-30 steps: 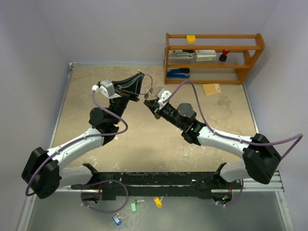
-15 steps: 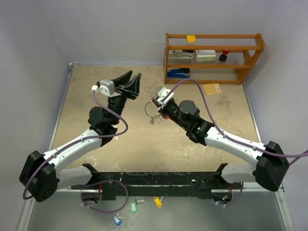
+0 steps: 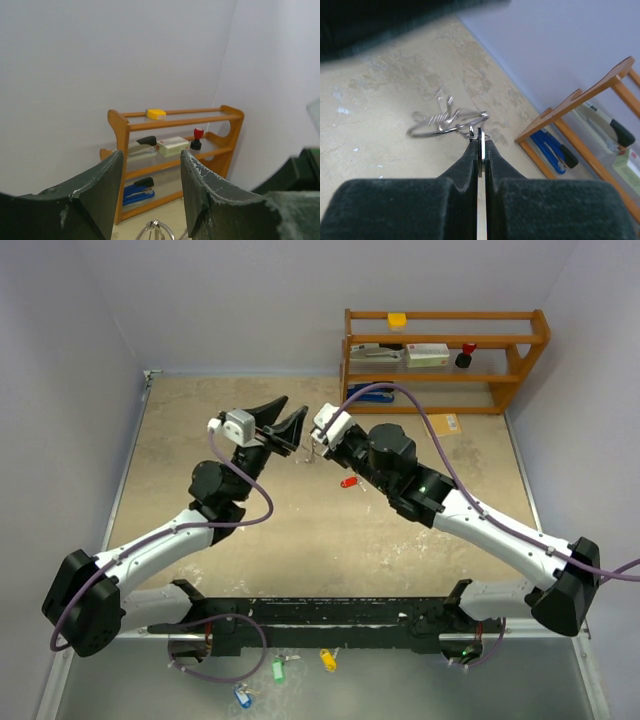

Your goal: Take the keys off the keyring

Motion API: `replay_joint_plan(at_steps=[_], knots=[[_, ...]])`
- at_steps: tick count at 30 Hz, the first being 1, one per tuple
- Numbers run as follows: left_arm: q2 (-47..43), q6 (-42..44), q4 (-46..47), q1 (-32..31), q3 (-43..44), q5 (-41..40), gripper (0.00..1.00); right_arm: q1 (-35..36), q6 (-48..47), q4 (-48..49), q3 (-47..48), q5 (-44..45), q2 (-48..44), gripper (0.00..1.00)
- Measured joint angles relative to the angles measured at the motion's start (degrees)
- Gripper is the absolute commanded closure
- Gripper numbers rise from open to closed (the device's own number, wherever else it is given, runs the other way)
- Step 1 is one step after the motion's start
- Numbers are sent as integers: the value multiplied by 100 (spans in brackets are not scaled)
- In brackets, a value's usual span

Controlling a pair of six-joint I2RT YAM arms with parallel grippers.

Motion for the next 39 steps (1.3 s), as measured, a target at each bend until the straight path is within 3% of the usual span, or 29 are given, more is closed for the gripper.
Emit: replay_joint_plan(at_steps=[6,27,29,31,39], knots=[[151,7,177,0,-387,542,52,216,-251,-437,570,216,-2,100],[-63,-59,837,0,-1110,949,47,372,-503,-457,573,754,-11,100],[-48,-59,866,0,-1110,990,45,374,-507,-459,573,752,-11,100],[-7,-59,876,0,-1110,1023,38,374,-516,-452,573,754,-11,100],[380,-101,975,0,-1106,1202,32,400,-525,-398,501,780,-15,100]])
